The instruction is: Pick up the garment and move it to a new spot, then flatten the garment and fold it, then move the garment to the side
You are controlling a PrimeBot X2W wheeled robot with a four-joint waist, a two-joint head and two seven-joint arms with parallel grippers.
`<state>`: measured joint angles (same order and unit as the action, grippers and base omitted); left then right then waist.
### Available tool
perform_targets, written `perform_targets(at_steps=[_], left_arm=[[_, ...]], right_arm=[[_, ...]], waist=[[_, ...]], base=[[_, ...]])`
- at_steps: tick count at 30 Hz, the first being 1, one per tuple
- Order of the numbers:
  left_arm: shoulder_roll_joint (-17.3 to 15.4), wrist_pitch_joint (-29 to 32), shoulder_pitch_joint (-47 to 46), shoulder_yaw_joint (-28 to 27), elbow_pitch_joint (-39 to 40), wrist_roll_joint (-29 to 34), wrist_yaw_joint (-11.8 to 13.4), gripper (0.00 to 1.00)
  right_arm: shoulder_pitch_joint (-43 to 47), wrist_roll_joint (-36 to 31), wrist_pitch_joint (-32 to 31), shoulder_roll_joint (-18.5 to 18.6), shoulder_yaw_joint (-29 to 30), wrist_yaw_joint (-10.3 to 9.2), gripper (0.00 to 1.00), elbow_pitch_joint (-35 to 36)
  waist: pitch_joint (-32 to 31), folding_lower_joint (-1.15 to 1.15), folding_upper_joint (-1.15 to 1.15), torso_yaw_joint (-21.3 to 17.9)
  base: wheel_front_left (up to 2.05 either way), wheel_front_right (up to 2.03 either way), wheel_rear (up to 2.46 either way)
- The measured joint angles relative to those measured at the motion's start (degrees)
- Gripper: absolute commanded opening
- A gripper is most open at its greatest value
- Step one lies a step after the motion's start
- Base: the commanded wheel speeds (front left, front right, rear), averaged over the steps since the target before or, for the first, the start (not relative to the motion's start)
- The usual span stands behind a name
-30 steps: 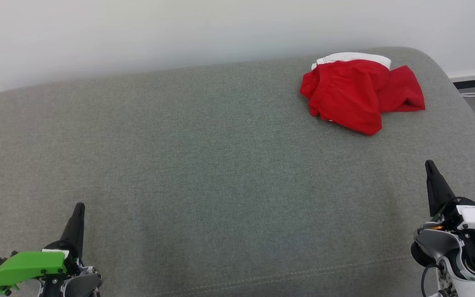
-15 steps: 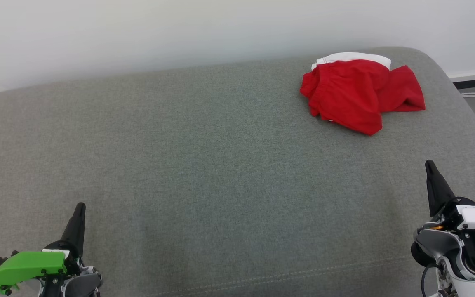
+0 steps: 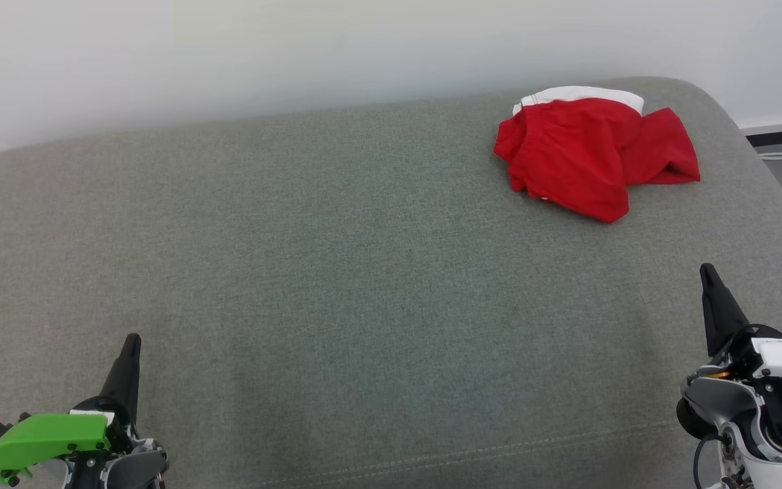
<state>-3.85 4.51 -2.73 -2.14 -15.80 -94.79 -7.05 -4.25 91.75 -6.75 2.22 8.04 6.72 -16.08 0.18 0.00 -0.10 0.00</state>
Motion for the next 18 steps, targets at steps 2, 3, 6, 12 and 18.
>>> perform_targets(at_steps=[2,3,6,12,18], left_arm=[[0.0,0.0,0.0,0.0,0.0,0.0,0.0,0.00],[0.0,0.0,0.0,0.0,0.0,0.0,0.0,0.00],[0.1,0.0,0.0,0.0,0.0,0.0,0.0,0.00],[0.2,0.0,0.0,0.0,0.0,0.0,0.0,0.00],[0.3,0.0,0.0,-0.1,0.0,0.0,0.0,0.00]], right_arm=[[0.0,0.0,0.0,0.0,0.0,0.00,0.00,0.0],[0.0,0.0,0.0,0.0,0.0,0.00,0.00,0.0],[0.0,0.0,0.0,0.0,0.0,0.00,0.00,0.0],[0.0,0.0,0.0,0.0,0.0,0.00,0.00,0.0],[0.0,0.0,0.0,0.0,0.0,0.00,0.00,0.0]], waist=[[0.0,0.00,0.00,0.0],[0.0,0.00,0.00,0.0],[0.0,0.00,0.00,0.0],[0.0,0.00,0.00,0.0],[0.0,0.00,0.00,0.0]], base=[[0.00,0.00,0.00],[0.00,0.00,0.00],[0.00,0.00,0.00],[0.00,0.00,0.00],[0.00,0.00,0.00]])
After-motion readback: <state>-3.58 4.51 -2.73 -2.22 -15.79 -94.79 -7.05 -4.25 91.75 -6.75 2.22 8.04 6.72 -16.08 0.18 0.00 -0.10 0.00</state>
